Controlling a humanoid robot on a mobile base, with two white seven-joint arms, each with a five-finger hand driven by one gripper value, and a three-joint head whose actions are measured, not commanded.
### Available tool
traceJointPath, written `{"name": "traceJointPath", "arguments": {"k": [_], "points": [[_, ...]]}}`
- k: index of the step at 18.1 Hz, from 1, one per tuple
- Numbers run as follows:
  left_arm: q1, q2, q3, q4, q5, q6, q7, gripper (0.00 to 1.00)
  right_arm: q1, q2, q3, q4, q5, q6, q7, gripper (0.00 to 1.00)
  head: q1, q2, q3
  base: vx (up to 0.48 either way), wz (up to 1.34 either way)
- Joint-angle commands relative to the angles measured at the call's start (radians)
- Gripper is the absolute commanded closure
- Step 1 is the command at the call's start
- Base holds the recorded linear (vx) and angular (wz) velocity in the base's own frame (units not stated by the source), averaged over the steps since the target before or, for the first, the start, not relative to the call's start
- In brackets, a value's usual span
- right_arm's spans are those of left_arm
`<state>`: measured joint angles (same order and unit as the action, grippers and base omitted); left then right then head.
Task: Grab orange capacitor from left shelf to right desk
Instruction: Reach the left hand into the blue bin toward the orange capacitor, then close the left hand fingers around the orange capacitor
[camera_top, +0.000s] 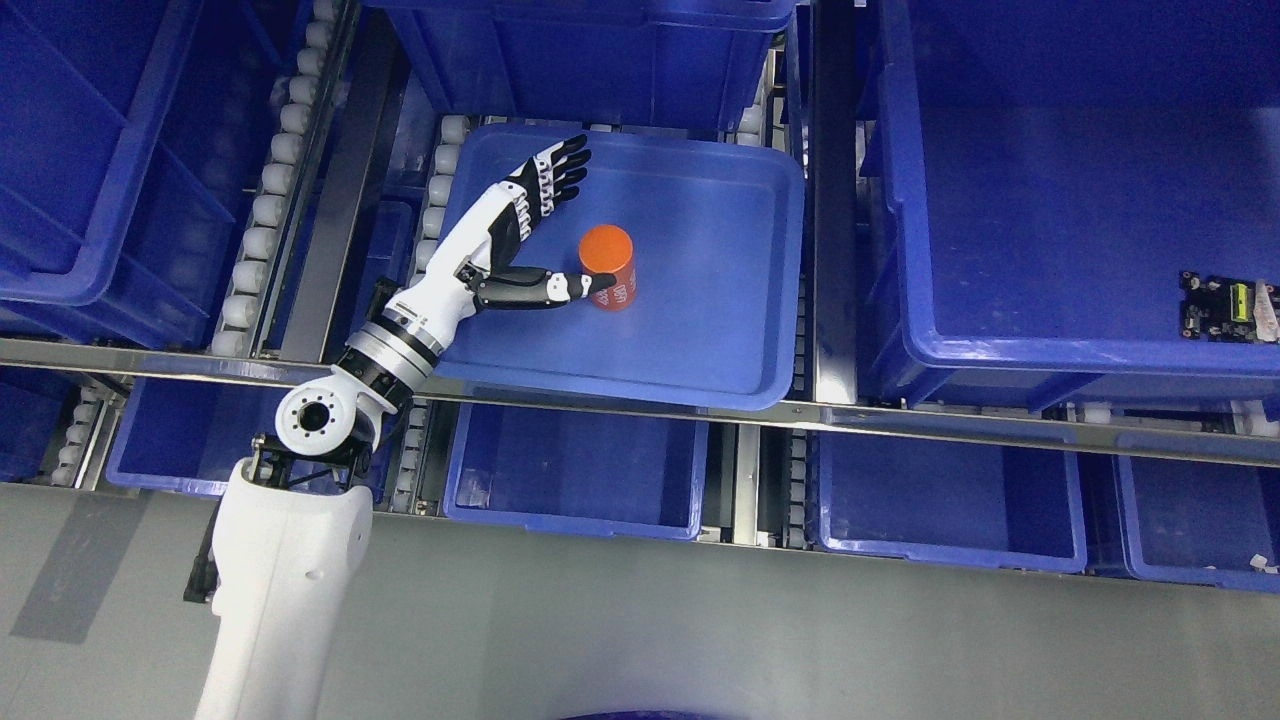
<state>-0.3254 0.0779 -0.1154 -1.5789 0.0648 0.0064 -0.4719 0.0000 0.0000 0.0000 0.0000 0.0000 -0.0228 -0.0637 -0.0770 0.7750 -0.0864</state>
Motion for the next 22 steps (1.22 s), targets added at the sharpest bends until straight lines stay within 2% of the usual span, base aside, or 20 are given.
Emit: {"name": "traceJointPath", "arguments": {"k": [1, 7, 15, 22], "points": [[-0.047, -0.004, -0.115, 0.057, -0.008, 0.003, -0.001, 0.01, 0.021, -0.017, -0.012, -0.017, 0.008, 0.000, -0.001, 0.00, 0.0000, 0.000, 0.000, 0.000, 0.00], [-0.037, -0.036, -0.155, 0.082, -0.037, 0.001, 0.001, 0.01, 0.021, -0.017, -0.012, -0.017, 0.006, 0.000, -0.001, 0.00, 0.0000, 0.000, 0.000, 0.000, 0.00], [-0.010, -0.023, -0.133, 0.095, -0.045, -0.009, 0.001, 0.02, 0.021, -0.017, -0.012, -0.017, 0.006, 0.000, -0.001, 0.00, 0.0000, 0.000, 0.000, 0.000, 0.00], [-0.009, -0.023, -0.101, 0.103, -0.048, -0.009, -0.002, 0.19, 0.021, -0.017, -0.012, -0.017, 0.006, 0.000, -0.001, 0.00, 0.0000, 0.000, 0.000, 0.000, 0.00]]}}
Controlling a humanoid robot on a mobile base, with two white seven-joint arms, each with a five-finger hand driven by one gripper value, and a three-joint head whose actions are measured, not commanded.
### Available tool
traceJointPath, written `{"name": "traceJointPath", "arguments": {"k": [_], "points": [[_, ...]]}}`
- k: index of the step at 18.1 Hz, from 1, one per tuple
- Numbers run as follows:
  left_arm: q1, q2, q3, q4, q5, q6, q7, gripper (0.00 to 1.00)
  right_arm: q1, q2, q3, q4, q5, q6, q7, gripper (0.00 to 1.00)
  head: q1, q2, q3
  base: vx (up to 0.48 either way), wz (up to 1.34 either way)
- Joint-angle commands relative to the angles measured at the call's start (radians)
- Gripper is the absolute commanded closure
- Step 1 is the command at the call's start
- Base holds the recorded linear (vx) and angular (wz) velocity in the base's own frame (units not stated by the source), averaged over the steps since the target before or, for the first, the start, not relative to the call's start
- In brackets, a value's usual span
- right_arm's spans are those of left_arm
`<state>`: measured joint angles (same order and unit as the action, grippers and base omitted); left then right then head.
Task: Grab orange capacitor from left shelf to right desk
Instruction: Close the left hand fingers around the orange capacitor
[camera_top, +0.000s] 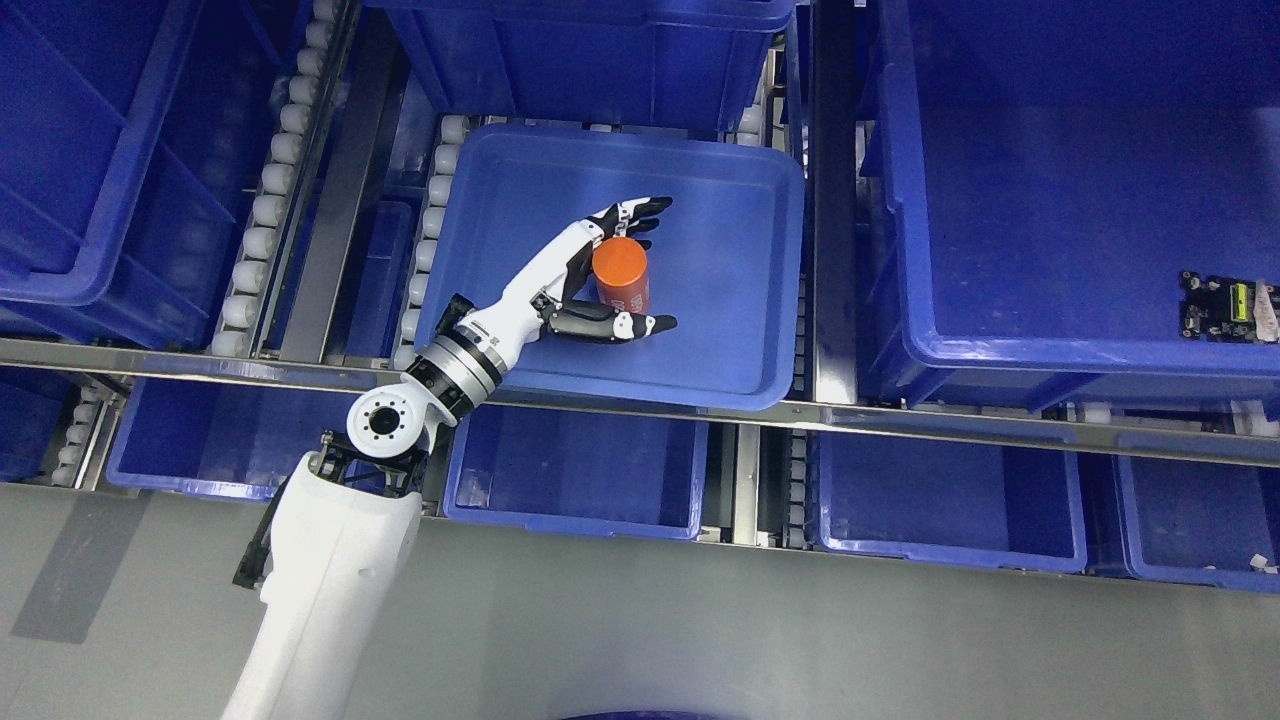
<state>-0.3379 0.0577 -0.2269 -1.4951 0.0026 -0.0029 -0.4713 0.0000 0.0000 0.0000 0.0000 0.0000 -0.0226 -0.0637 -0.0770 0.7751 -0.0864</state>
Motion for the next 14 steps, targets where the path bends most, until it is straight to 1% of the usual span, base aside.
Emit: {"name": "traceJointPath", "arguments": {"k": [1, 5, 7, 9, 11, 12, 14], "points": [[0.004, -0.004, 0.011, 0.019, 0.014, 0.000, -0.003, 0.22, 0.021, -0.017, -0.012, -0.017, 0.006, 0.000, -0.001, 0.00, 0.0000, 0.000, 0.000, 0.000, 0.00], [-0.001, -0.021, 0.009, 0.059, 0.016, -0.005, -0.024, 0.32, 0.021, -0.017, -0.012, -0.017, 0.006, 0.000, -0.001, 0.00, 0.0000, 0.000, 0.000, 0.000, 0.00], [-0.004, -0.040, 0.011, 0.078, 0.016, -0.008, -0.027, 0.39, 0.021, -0.017, -0.012, -0.017, 0.006, 0.000, -0.001, 0.00, 0.0000, 0.000, 0.000, 0.000, 0.00], [-0.004, -0.040, 0.024, 0.087, 0.017, -0.035, -0.052, 0.52, 0.021, -0.017, -0.012, -0.017, 0.006, 0.000, -0.001, 0.00, 0.0000, 0.000, 0.000, 0.000, 0.00], [-0.003, -0.040, 0.053, 0.107, 0.019, -0.077, -0.078, 0.71, 0.021, -0.017, -0.012, -0.017, 0.006, 0.000, -0.001, 0.00, 0.0000, 0.000, 0.000, 0.000, 0.00], [-0.003, -0.040, 0.067, 0.110, 0.022, -0.091, -0.082, 0.79, 0.021, -0.017, -0.012, -0.017, 0.006, 0.000, -0.001, 0.00, 0.0000, 0.000, 0.000, 0.000, 0.00], [-0.003, -0.040, 0.081, 0.111, 0.036, -0.106, -0.082, 0.90, 0.021, -0.017, -0.012, -0.017, 0.006, 0.000, -0.001, 0.00, 0.0000, 0.000, 0.000, 0.000, 0.00]]}}
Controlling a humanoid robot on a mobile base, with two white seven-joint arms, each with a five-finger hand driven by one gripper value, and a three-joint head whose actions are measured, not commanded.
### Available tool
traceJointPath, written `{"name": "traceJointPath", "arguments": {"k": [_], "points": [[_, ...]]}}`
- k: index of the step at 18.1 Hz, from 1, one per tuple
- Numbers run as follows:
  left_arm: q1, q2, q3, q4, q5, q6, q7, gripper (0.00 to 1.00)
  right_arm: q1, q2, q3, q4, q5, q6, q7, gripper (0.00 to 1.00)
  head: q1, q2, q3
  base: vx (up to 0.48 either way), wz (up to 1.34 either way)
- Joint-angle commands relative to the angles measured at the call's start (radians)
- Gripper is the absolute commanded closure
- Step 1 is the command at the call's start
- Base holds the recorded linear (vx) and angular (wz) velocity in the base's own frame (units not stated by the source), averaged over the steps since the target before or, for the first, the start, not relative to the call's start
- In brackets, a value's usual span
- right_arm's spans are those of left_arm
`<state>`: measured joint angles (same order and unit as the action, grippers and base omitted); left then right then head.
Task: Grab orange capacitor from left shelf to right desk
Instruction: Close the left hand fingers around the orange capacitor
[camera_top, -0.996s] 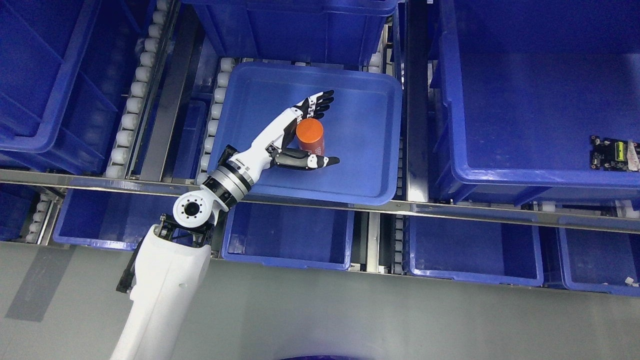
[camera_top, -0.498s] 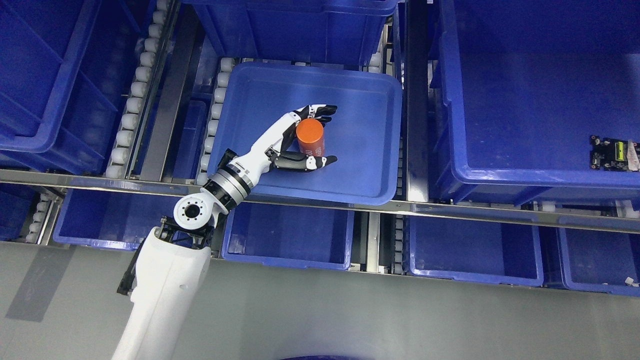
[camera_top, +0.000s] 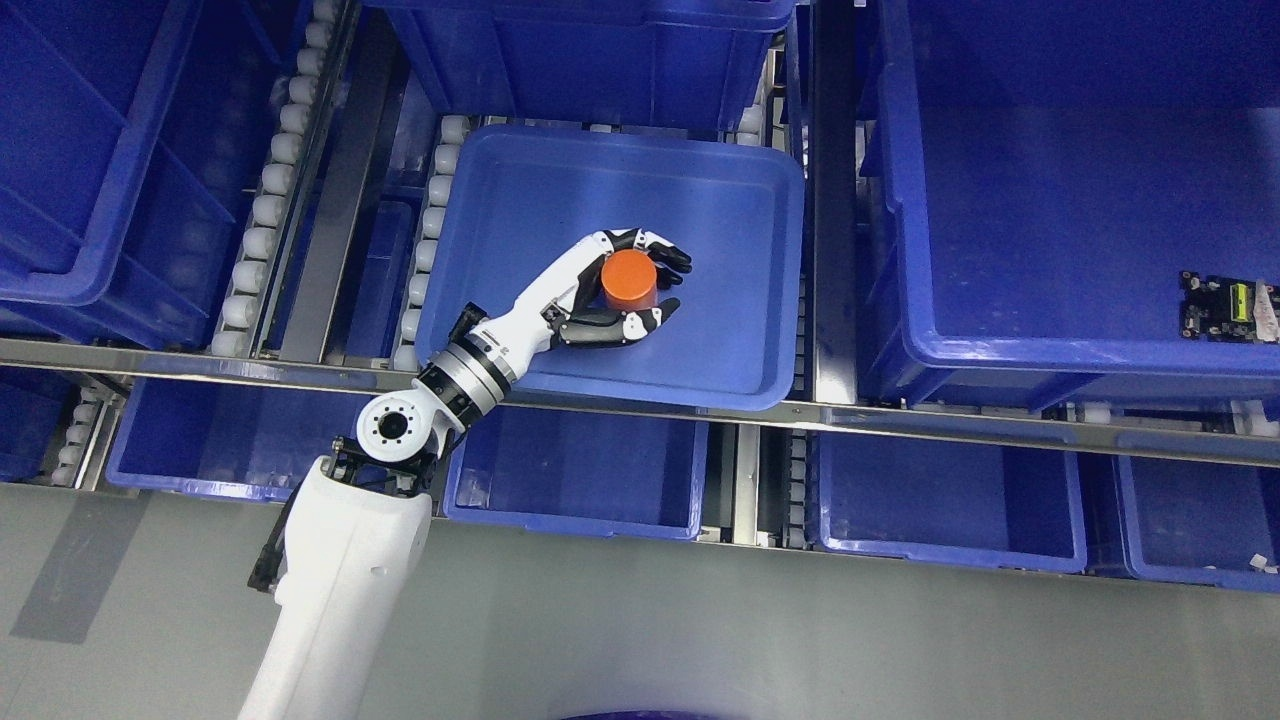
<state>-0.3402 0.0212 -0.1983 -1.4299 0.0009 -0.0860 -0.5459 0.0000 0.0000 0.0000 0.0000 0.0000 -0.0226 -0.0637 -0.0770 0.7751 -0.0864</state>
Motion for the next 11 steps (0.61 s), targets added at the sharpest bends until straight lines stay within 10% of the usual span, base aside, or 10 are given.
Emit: {"name": "traceJointPath", "arguments": {"k": [1, 11], "points": [[0.000, -0.004, 0.063, 0.046, 0.047, -0.024, -0.008, 0.93, 0.021, -0.017, -0.012, -0.017, 0.006, 0.000, -0.001, 0.00, 0.0000, 0.000, 0.000, 0.000, 0.00], [-0.017, -0.004, 0.125, -0.044, 0.195, -0.208, 0.128, 0.99, 0.021, -0.017, -0.012, -0.017, 0.006, 0.000, -0.001, 0.00, 0.0000, 0.000, 0.000, 0.000, 0.00]]}}
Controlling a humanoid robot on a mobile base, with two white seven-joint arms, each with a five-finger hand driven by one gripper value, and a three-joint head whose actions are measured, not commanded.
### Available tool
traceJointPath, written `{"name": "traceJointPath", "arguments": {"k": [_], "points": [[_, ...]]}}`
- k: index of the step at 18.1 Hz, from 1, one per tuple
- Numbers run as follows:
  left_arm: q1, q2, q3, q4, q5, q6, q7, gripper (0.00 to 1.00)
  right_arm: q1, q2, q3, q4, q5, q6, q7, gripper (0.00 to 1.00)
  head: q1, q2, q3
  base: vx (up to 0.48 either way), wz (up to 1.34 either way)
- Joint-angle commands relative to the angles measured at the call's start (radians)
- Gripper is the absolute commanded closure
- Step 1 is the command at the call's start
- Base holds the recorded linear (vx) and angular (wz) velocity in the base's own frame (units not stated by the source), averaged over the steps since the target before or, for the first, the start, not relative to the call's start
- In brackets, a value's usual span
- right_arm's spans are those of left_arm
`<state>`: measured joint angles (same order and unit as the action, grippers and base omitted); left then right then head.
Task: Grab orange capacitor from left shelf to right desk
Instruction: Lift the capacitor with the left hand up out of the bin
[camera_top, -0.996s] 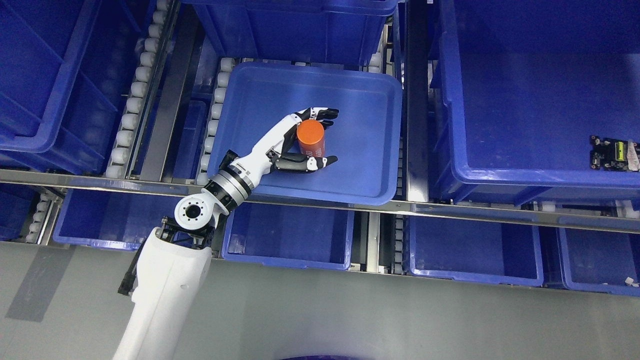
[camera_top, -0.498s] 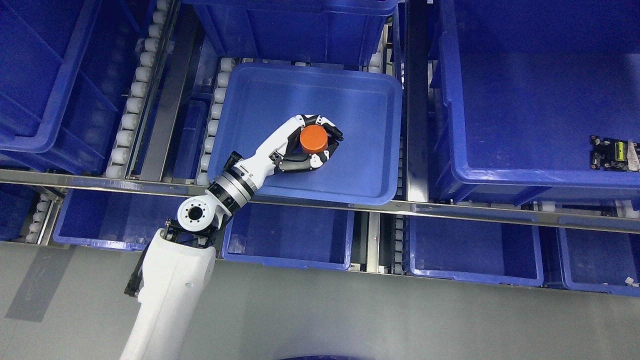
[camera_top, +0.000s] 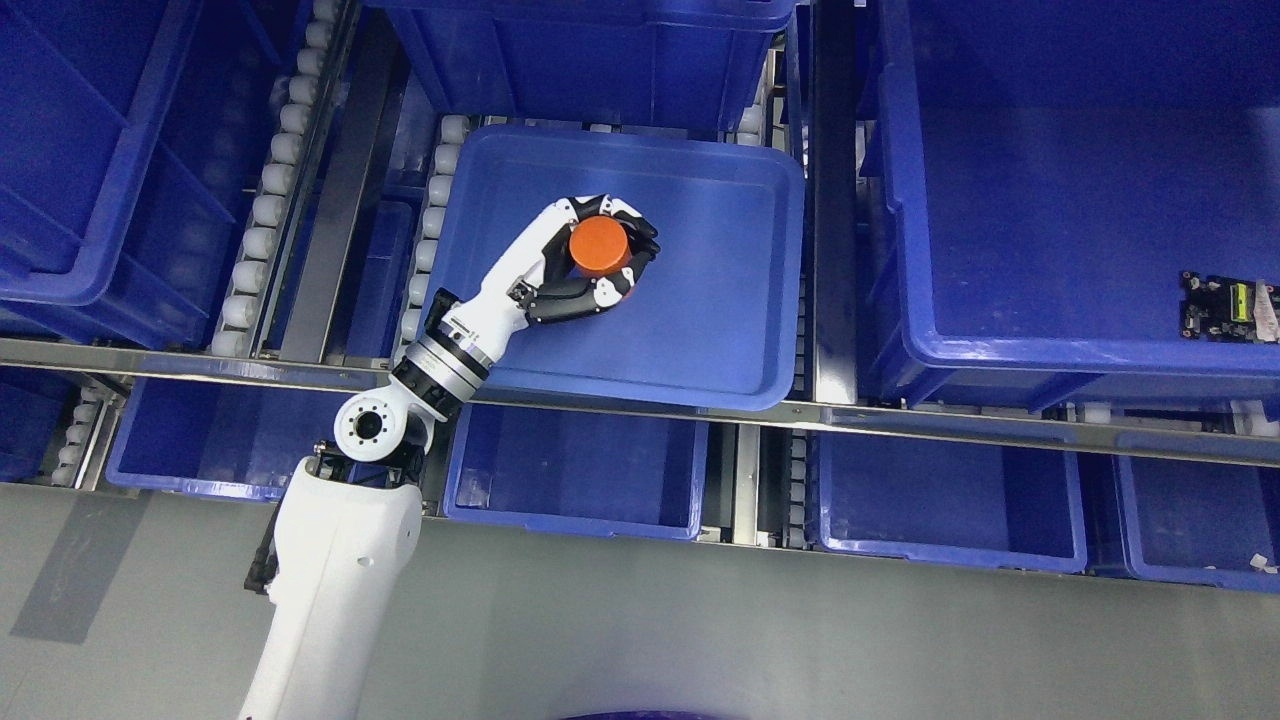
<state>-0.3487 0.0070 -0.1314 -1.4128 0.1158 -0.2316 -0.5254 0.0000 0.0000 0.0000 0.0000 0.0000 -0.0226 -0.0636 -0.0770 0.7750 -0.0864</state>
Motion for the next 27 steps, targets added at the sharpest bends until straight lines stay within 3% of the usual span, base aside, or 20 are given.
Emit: {"name": "traceJointPath", "arguments": {"k": [1, 3, 5, 15, 27], "points": [[-0.010, 0.011, 0.046, -0.081, 0.099, -0.110, 0.277, 0.99, 0.021, -0.017, -0.012, -0.017, 0.006, 0.000, -0.001, 0.00, 0.0000, 0.000, 0.000, 0.000, 0.00], [-0.010, 0.011, 0.004, -0.094, 0.102, -0.222, 0.547, 0.99, 0.021, -0.017, -0.012, -0.017, 0.006, 0.000, -0.001, 0.00, 0.0000, 0.000, 0.000, 0.000, 0.00], [0.005, 0.011, -0.019, -0.123, 0.101, -0.288, 0.666, 0.99, 0.021, -0.017, -0.012, -0.017, 0.006, 0.000, -0.001, 0.00, 0.0000, 0.000, 0.000, 0.000, 0.00], [0.209, 0.011, -0.002, -0.276, 0.101, -0.321, 0.605, 0.98, 0.021, -0.017, -0.012, -0.017, 0.006, 0.000, -0.001, 0.00, 0.0000, 0.000, 0.000, 0.000, 0.00], [0.209, 0.011, 0.035, -0.299, 0.101, -0.318, 0.601, 0.98, 0.021, -0.017, -0.012, -0.017, 0.006, 0.000, -0.001, 0.00, 0.0000, 0.000, 0.000, 0.000, 0.00]]}}
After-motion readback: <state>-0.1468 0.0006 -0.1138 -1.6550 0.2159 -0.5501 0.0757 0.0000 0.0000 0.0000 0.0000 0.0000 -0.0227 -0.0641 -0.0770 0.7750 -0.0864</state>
